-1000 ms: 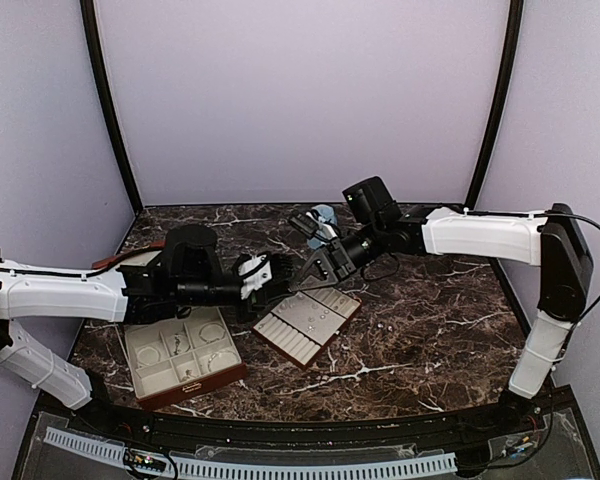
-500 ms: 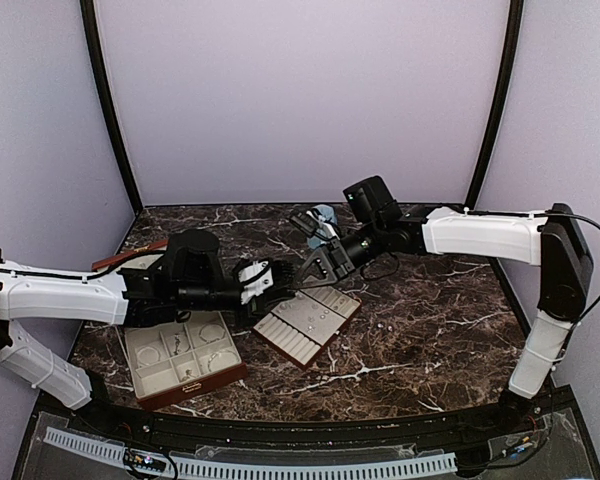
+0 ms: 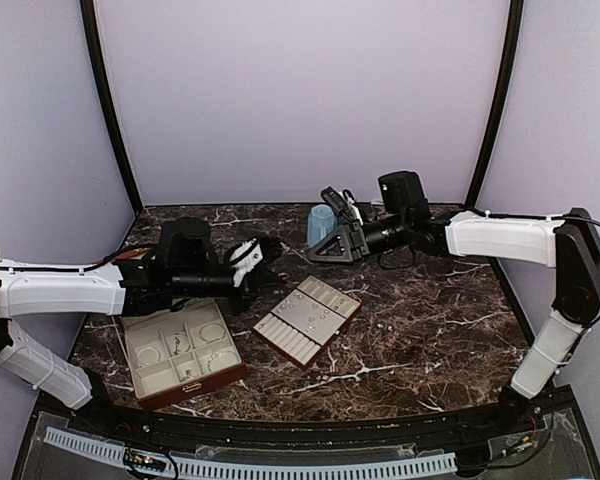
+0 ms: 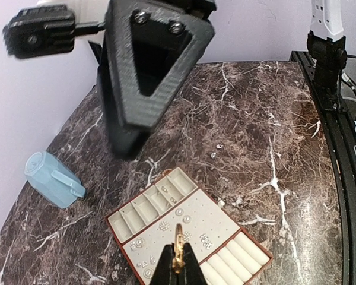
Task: Organize the mixed jewelry
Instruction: Pass from the left arm to the right
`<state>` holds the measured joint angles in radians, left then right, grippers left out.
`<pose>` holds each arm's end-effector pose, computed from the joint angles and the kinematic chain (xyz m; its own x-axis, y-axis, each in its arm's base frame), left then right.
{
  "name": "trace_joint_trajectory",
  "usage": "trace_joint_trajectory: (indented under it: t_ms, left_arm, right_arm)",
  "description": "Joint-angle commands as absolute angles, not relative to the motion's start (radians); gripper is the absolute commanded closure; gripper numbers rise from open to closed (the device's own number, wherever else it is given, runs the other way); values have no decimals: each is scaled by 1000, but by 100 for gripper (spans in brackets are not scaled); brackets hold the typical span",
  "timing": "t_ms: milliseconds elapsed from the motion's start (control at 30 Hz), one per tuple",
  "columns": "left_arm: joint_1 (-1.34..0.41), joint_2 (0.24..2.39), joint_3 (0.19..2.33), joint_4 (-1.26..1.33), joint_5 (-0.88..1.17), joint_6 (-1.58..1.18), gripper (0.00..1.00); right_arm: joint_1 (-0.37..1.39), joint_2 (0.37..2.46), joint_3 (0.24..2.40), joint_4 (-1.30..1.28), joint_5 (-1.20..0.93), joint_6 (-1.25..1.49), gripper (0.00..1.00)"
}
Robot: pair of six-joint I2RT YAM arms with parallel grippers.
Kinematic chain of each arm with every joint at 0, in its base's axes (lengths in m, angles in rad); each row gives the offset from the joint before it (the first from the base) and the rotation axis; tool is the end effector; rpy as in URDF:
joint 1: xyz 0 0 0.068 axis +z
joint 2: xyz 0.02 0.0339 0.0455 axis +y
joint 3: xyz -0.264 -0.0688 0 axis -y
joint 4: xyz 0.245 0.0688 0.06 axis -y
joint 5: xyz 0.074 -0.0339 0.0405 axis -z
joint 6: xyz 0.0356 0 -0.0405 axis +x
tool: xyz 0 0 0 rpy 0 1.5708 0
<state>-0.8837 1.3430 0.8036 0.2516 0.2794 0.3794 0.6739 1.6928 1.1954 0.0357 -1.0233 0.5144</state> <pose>0.1860 -0.2422 0.2656 0.1701 0.3539 -0.9197 0.9127 0.2952 0.2824 0.2771 0.2602 0.2701 -0.7568 -0.2766 -0.5923 -0.6316 0.0756 0.7716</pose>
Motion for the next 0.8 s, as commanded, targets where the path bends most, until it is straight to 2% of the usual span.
trace_joint_trajectory:
  t_ms: [0, 233, 333, 600, 667, 767]
  left_arm:
    - [-823, 1332, 867, 187, 381, 310, 100]
    - [-760, 1359, 968, 45, 513, 260, 100]
    - [-716, 1376, 1002, -15, 605, 232, 100]
    - [-684, 1469, 1113, -174, 805, 217, 100]
    - [-684, 1480, 1112, -188, 817, 229, 100]
    - [-683, 1494, 1109, -199, 837, 241, 100]
  right_arm:
    - [670, 1617, 1190, 49, -890, 469, 61]
    - [672, 1552, 1173, 4, -685, 412, 61]
    - [683, 1526, 1171, 3, -603, 396, 58]
    - [724, 1523, 1198, 7, -604, 391, 51]
    - [737, 1532, 1219, -21, -600, 368, 51]
    - [763, 1564, 1254, -93, -592, 331, 59]
